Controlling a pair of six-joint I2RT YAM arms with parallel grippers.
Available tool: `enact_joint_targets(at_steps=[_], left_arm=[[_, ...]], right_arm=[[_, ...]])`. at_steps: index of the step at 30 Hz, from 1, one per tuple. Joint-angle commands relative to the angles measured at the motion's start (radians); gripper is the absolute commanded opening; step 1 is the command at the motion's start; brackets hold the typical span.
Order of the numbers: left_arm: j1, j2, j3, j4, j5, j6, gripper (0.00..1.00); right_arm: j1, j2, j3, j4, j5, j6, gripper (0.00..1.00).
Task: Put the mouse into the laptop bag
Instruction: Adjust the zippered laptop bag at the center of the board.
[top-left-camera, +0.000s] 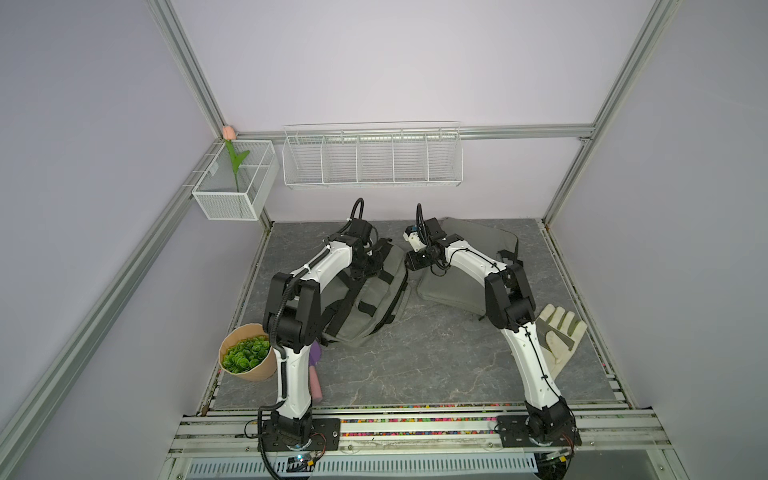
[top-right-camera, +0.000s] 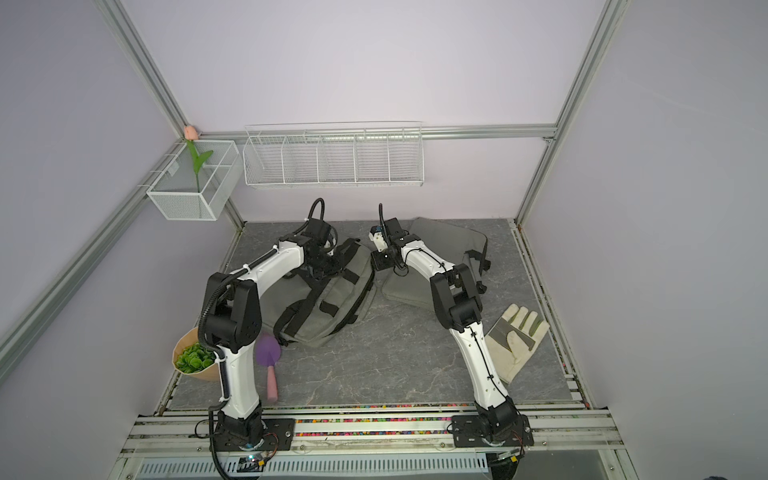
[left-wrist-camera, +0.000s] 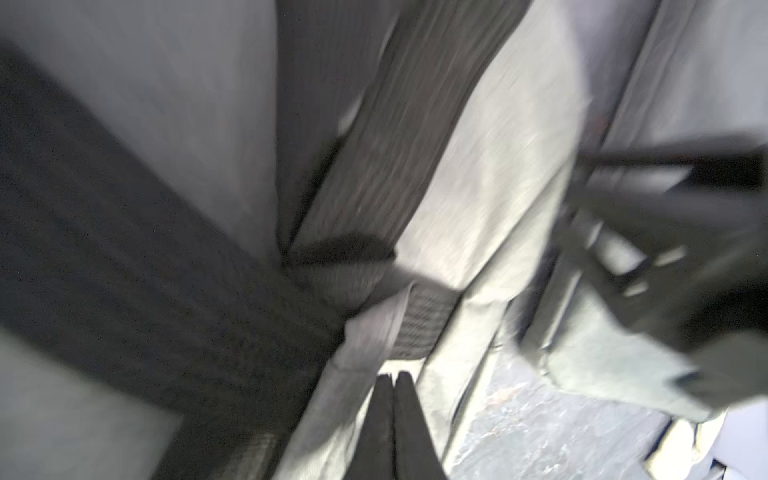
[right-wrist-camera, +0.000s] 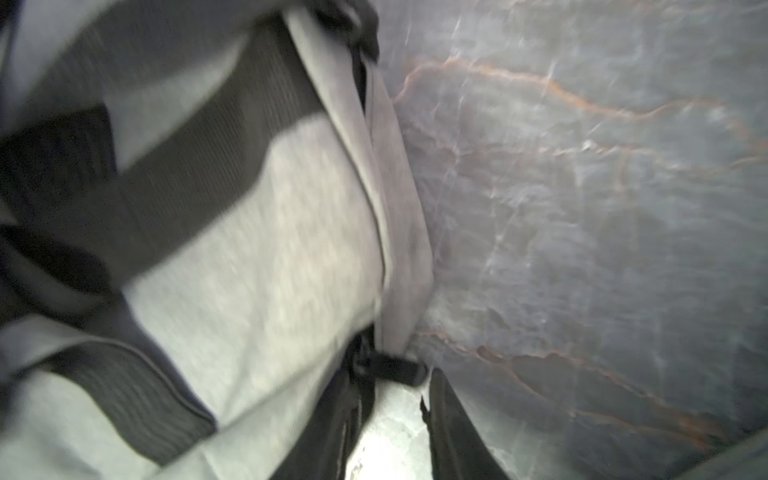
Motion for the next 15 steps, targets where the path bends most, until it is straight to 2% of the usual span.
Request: enact_joint_targets(at_steps=[1,7,10,15], left_arm=[[-0.007,-0.009,0.106,-0.075,-0.039,0.012,0.0],[-0.045,0.083,0.216,-0.066,-0.026,0.001,0.0],[-0.052,0.162,0.244,-0.043,-0.002,-0.017,0.0],[-0.047,0.251,0.28,-0.047,-0.051,-0.02,0.0]], right_arm=[[-0.01,-0.083,-0.088,0.052,-0.048,-0.037,0.38],[-0.01,-0.123,-0.168,0.09,-0.067,-0.049,0.48],[-0.007,-0.112,-0.145,0.08,-0.008,-0.056,0.51],[0.018,-0.062,-0.048,0.02,0.136,-0.118,0.51]])
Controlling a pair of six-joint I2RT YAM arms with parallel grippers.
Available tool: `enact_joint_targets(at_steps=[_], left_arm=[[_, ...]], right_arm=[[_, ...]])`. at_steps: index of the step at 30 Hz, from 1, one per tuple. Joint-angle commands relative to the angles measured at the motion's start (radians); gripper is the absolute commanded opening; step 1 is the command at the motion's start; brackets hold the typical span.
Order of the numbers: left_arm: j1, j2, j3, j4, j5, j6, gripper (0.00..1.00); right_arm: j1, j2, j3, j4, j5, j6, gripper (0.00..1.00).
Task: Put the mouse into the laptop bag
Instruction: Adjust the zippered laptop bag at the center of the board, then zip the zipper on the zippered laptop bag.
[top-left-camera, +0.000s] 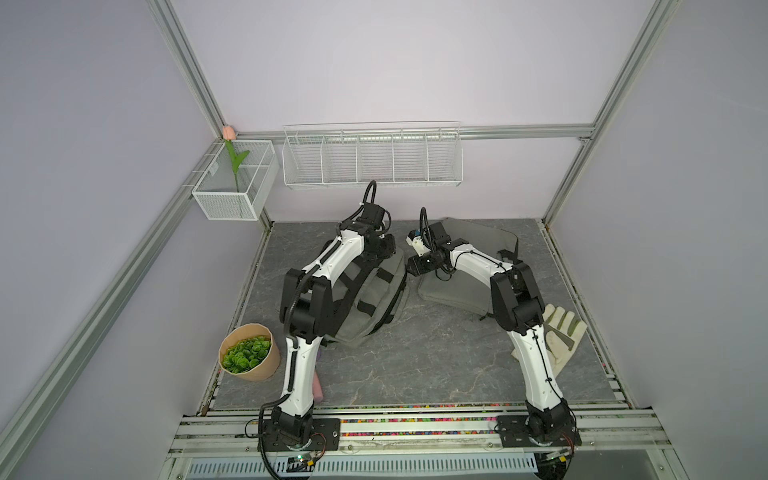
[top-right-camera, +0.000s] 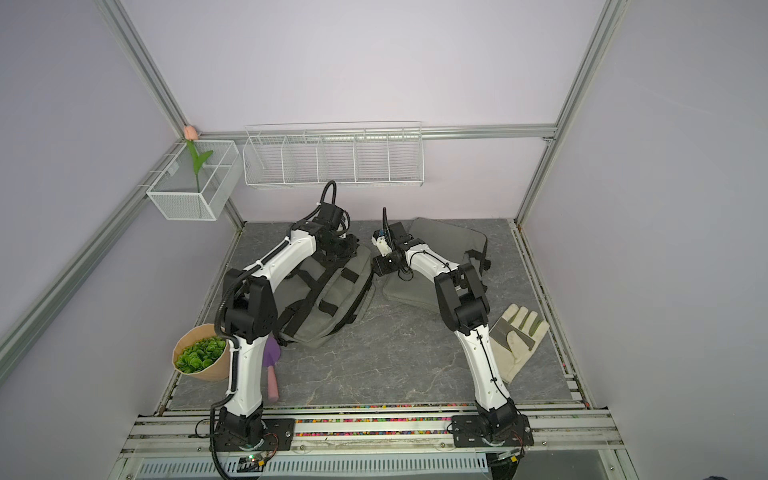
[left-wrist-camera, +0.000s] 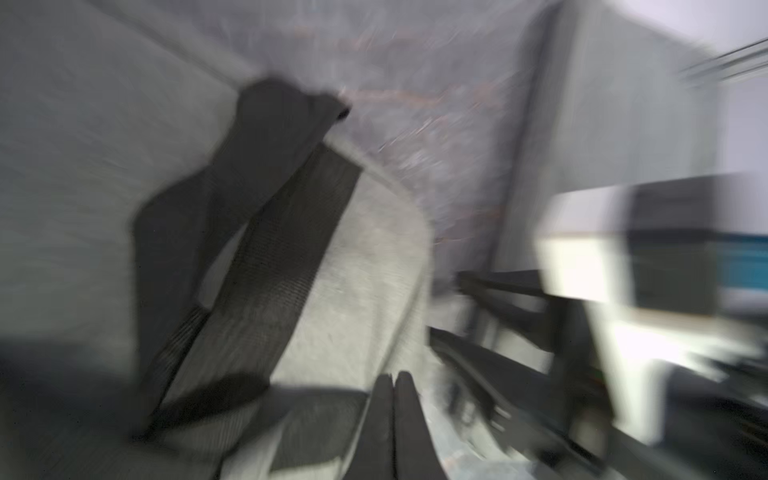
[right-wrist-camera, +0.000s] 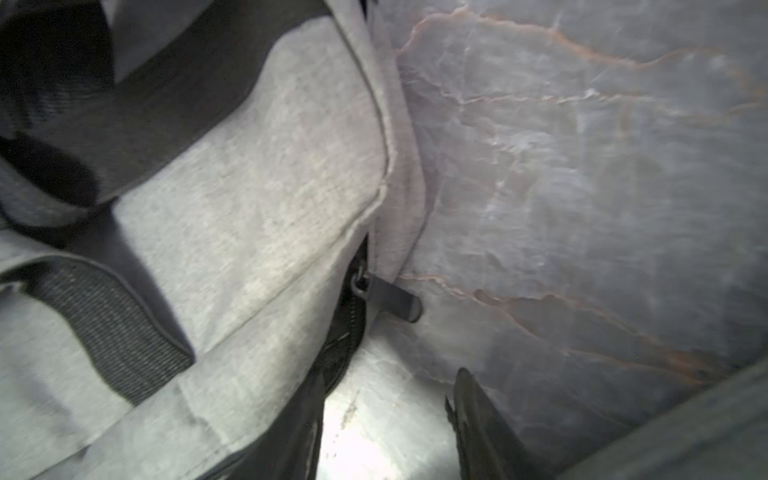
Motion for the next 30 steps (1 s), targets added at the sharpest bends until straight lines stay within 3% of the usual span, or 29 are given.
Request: enact_joint_targets(at_steps=[1,9,14,18,30], left_arm=[[0.012,0.058,0.038,-0.046,-0.037,-0.011,0.0],[0.041,0.078,-0.012,-0.03,-0.045,-0.008,0.0],[0.055,0.088,-0.031,-0.019,-0.031,-0.003,0.0],[0.057,0.087,-0.058,-0.006,-0.025,-0.002,0.0],[0.054,0.075,-0.153,0.047,0.029,-0.02,0.0]], right_arm=[[0.022,0.039,0.091,-0.056,0.112,-0.081,0.49],[0.059,0.129,0.239,-0.176,0.212,-0.236,0.38],[0.062,0.152,0.269,-0.227,0.164,-0.319,0.42],[0.062,0.203,0.348,-0.283,0.204,-0.359,0.42],[0.103,0.299,0.463,-0.249,0.215,-0.442,0.45]])
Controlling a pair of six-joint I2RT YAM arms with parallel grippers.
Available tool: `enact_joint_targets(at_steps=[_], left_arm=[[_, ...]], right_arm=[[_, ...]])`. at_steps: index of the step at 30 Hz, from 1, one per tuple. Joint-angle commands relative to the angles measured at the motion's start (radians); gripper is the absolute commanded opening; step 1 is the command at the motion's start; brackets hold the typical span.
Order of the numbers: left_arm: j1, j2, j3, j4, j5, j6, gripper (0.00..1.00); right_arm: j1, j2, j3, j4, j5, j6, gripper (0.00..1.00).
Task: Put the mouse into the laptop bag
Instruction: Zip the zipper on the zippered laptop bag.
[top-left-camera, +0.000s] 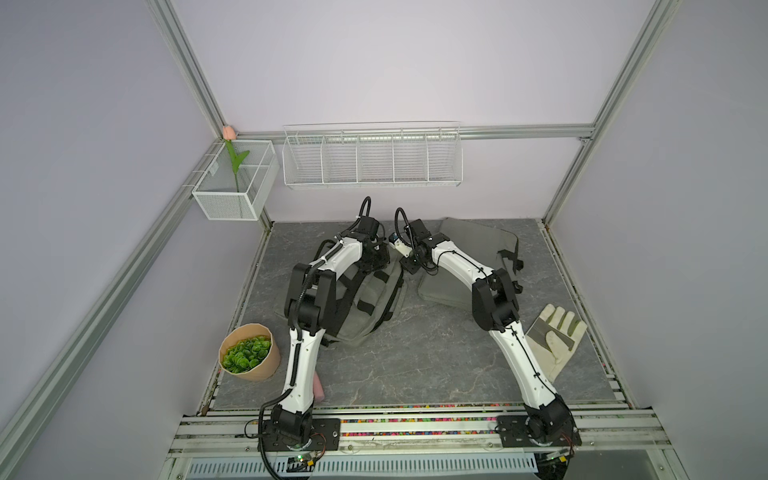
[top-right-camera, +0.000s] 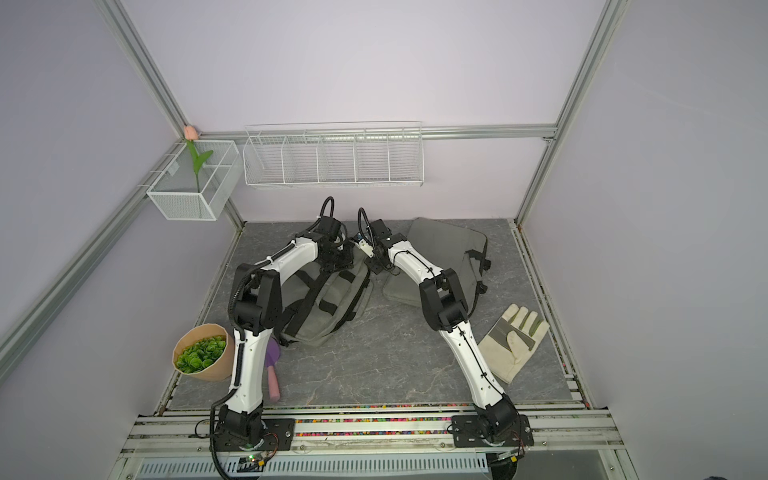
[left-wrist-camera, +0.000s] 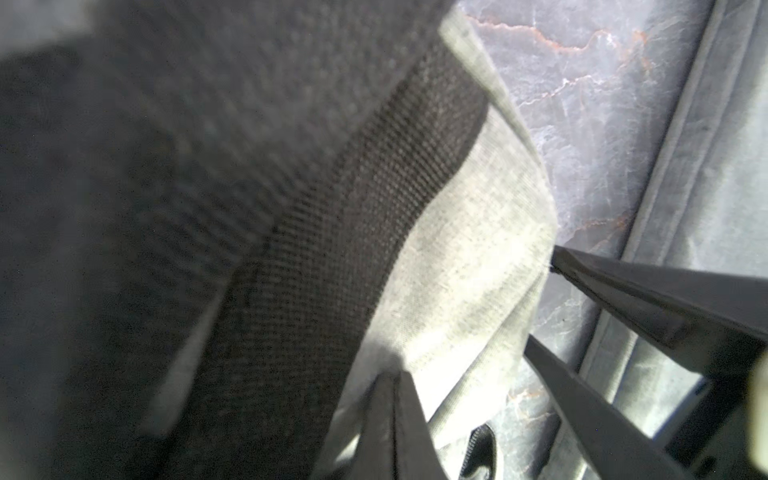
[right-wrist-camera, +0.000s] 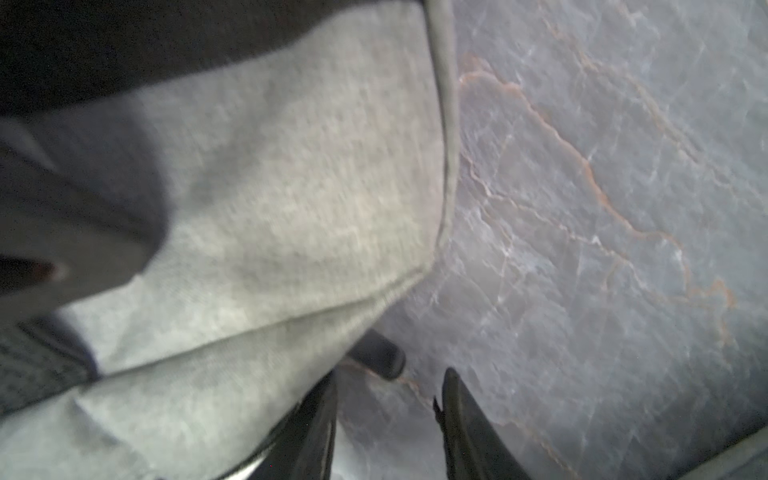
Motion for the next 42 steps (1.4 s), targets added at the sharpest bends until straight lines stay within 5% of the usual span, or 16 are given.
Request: enact_joint_targets(at_steps=[1,5,10,15,27,42], left_arm=[[0.005,0.026,-0.071,-0.05,-0.01,-0.014,0.0],[0.003,0.039,-0.085,-0.039,0.008,-0.018,0.0],[0.0,0.043,-0.097,-0.035,0.03,-0.01,0.0],[0.003,0.038,-0.1,-0.044,0.028,-0.001,0.0],[0.022,0.116,0.025,-0.074,0.02,-0.005,0.0],[0.022,0.131,0.062,-0.029,0.065,-0.032,0.0]], right_arm=[[0.032,0.054,0.046,-0.011,-0.013,-0.082,0.45],[0.049,0.065,0.059,-0.007,-0.06,-0.141,0.42],[0.055,0.069,0.058,0.035,-0.079,-0.215,0.07],[0.054,0.053,0.043,0.024,-0.069,-0.225,0.07],[-0.028,-0.272,-0.404,0.131,-0.187,-0.005,0.07],[0.079,-0.407,-0.688,0.225,-0.289,0.281,0.07]])
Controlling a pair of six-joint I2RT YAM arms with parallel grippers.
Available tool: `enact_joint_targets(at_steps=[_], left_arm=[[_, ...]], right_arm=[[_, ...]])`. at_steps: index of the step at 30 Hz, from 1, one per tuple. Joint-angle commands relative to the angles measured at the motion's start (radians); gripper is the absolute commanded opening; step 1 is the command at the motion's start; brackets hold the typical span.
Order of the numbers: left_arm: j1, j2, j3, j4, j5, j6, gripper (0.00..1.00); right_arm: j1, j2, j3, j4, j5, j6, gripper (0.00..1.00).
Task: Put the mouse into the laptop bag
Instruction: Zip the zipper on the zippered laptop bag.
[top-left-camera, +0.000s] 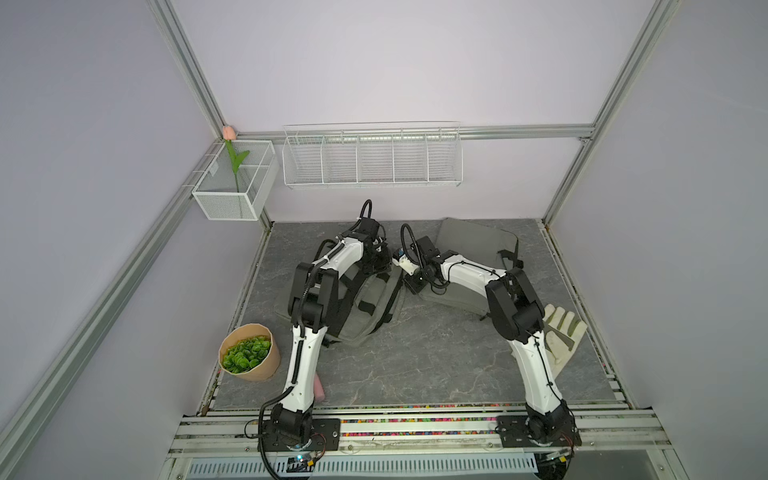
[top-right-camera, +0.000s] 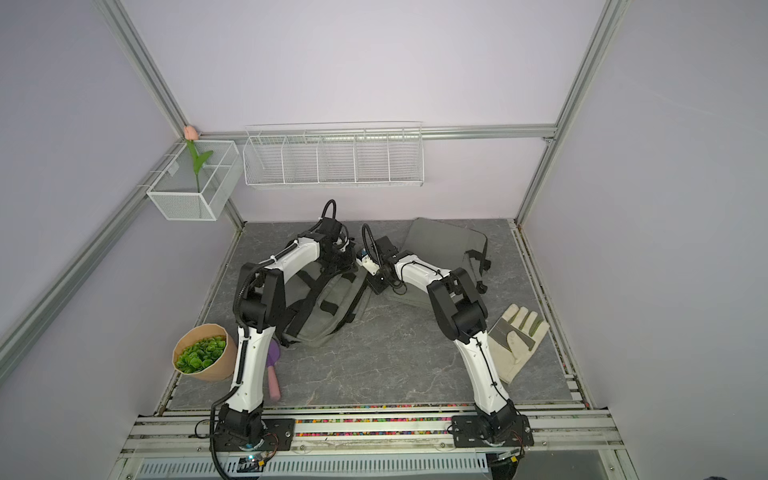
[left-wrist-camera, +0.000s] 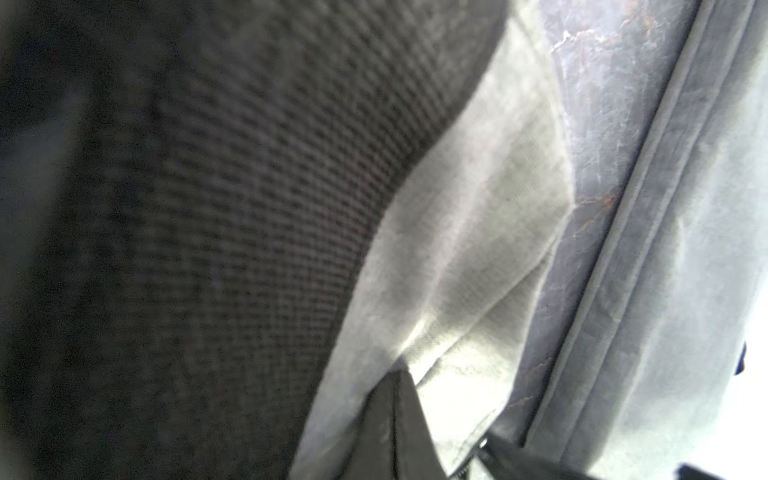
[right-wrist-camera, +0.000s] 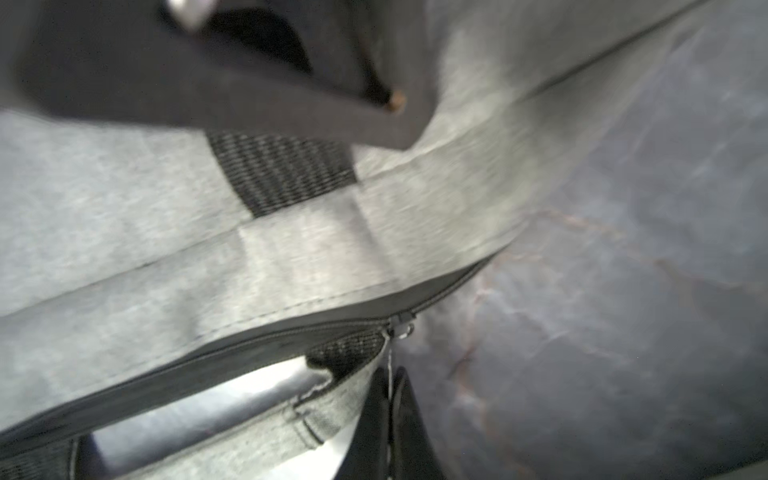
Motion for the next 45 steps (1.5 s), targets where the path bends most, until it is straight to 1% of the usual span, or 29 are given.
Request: enact_joint_targets(at_steps=[1,3,5,9,11,14,17,20,23,26,31,33,37,39,41,43,45], left_arm=[[0.015,0.063,-0.023,0.027,-0.049,-0.016,0.0],[0.015,0.061,-0.035,0.036,-0.046,-0.02,0.0],[0.013,0.05,-0.049,0.043,-0.05,-0.019,0.0],[0.01,0.034,-0.072,0.055,-0.049,-0.018,0.0],[0.01,0.028,-0.076,0.058,-0.047,-0.018,0.0],[0.007,0.029,-0.082,0.071,-0.039,-0.025,0.0],[0.008,0.038,-0.074,0.087,-0.028,-0.038,0.0],[0.007,0.054,-0.047,0.089,-0.017,-0.051,0.0],[0.008,0.071,0.007,0.068,-0.02,-0.051,0.0],[0.01,0.094,0.107,0.021,-0.016,-0.043,0.0],[0.01,0.107,0.312,-0.112,-0.014,-0.015,0.0],[0.01,0.071,0.333,-0.133,-0.021,-0.007,0.0],[0.01,-0.056,0.27,-0.153,-0.046,0.016,0.0],[0.01,-0.133,0.188,-0.14,-0.047,0.026,0.0],[0.001,-0.223,0.073,-0.103,-0.065,0.035,0.0],[-0.009,-0.287,-0.017,-0.064,-0.079,0.028,0.0],[-0.018,-0.332,-0.101,-0.027,-0.072,0.013,0.0]], right_arm=[[0.056,-0.072,-0.055,-0.039,-0.092,0.114,0.07],[0.085,-0.097,-0.079,-0.038,-0.076,0.135,0.07],[0.11,-0.127,-0.104,-0.046,-0.023,0.153,0.07],[0.107,-0.195,-0.106,-0.086,-0.004,0.171,0.07],[0.113,-0.229,-0.105,-0.105,0.04,0.167,0.07],[0.119,-0.263,-0.109,-0.133,0.025,0.183,0.07],[0.164,-0.284,-0.16,-0.123,0.028,0.206,0.07],[0.213,-0.292,-0.229,-0.092,0.021,0.257,0.06],[0.255,-0.31,-0.313,-0.037,-0.001,0.323,0.07],[0.266,-0.34,-0.393,0.019,-0.052,0.385,0.07],[0.242,-0.405,-0.51,0.061,-0.04,0.443,0.07],[0.219,-0.427,-0.545,0.068,-0.032,0.456,0.07],[0.153,-0.488,-0.608,0.056,0.008,0.467,0.07],[0.097,-0.511,-0.629,0.049,0.008,0.465,0.06],[0.041,-0.515,-0.622,0.039,-0.004,0.446,0.07],[0.012,-0.504,-0.589,0.019,0.004,0.42,0.07],[0.006,-0.485,-0.544,0.002,0.008,0.404,0.06]])
